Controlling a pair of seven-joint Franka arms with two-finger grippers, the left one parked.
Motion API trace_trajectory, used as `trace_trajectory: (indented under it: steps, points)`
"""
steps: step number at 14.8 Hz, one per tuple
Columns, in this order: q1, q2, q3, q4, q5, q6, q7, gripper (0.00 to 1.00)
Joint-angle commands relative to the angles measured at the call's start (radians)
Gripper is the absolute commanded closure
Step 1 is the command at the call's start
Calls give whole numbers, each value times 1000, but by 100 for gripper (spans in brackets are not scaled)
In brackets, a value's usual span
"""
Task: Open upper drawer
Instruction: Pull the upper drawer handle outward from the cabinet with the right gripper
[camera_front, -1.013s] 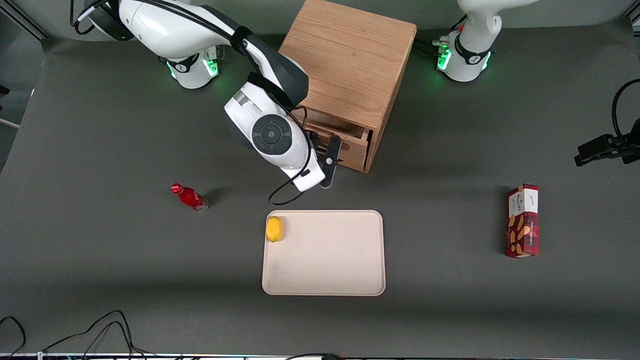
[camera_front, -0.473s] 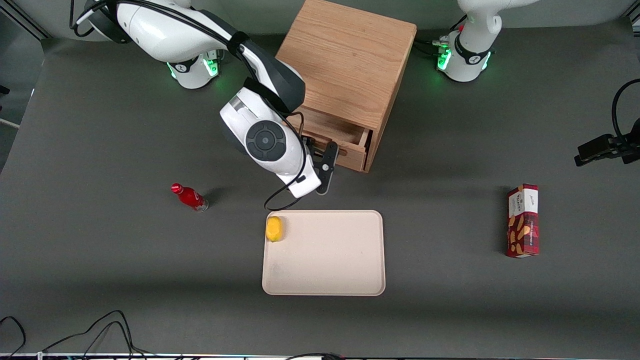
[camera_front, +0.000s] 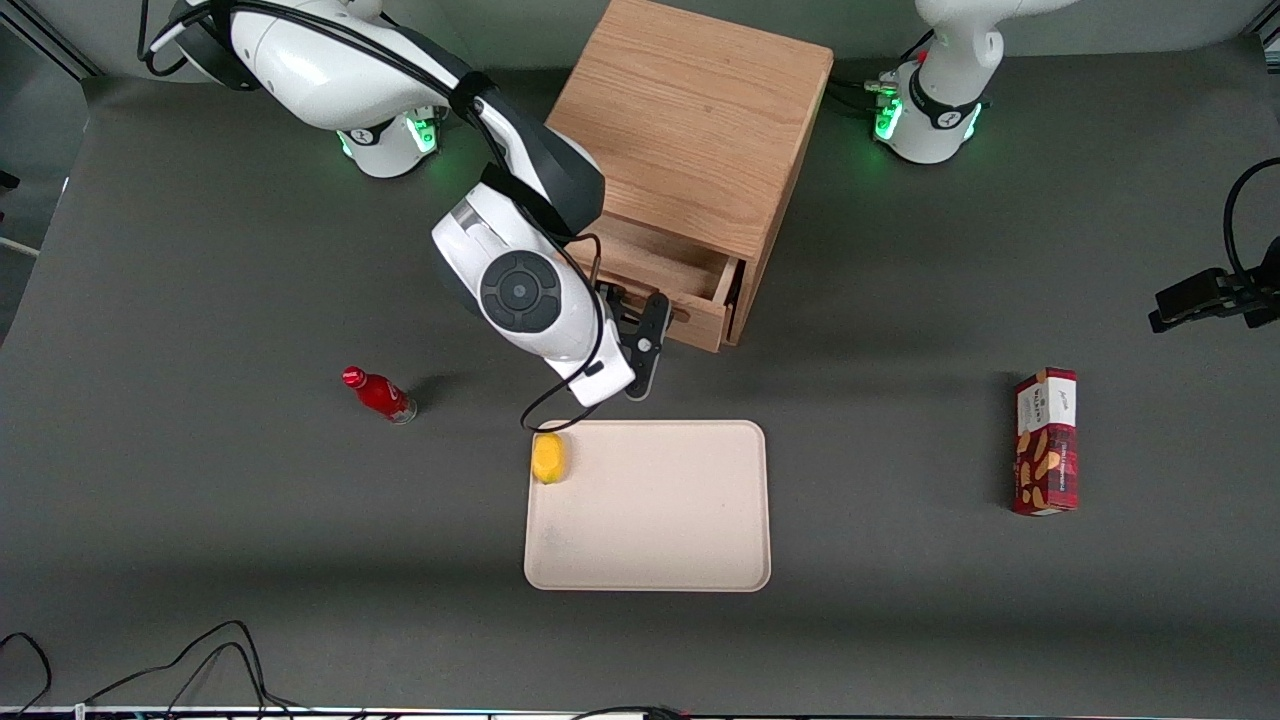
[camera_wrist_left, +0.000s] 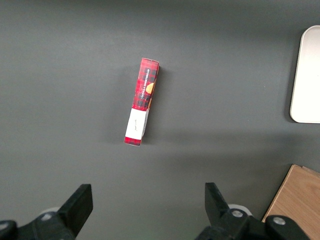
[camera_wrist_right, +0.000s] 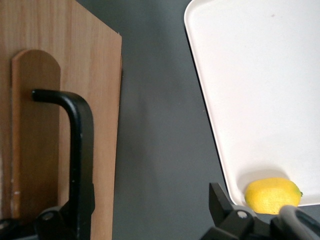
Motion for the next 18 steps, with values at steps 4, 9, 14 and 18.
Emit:
trace_trajectory:
  steps: [4, 9, 14, 18]
  points:
    - [10, 47, -28, 46, -33, -1, -68, 0]
    - [8, 48, -47, 49, -33, -2, -94, 0]
    - [8, 58, -64, 64, -33, -2, -104, 0]
    - [3, 90, -64, 113, -33, -24, -118, 0]
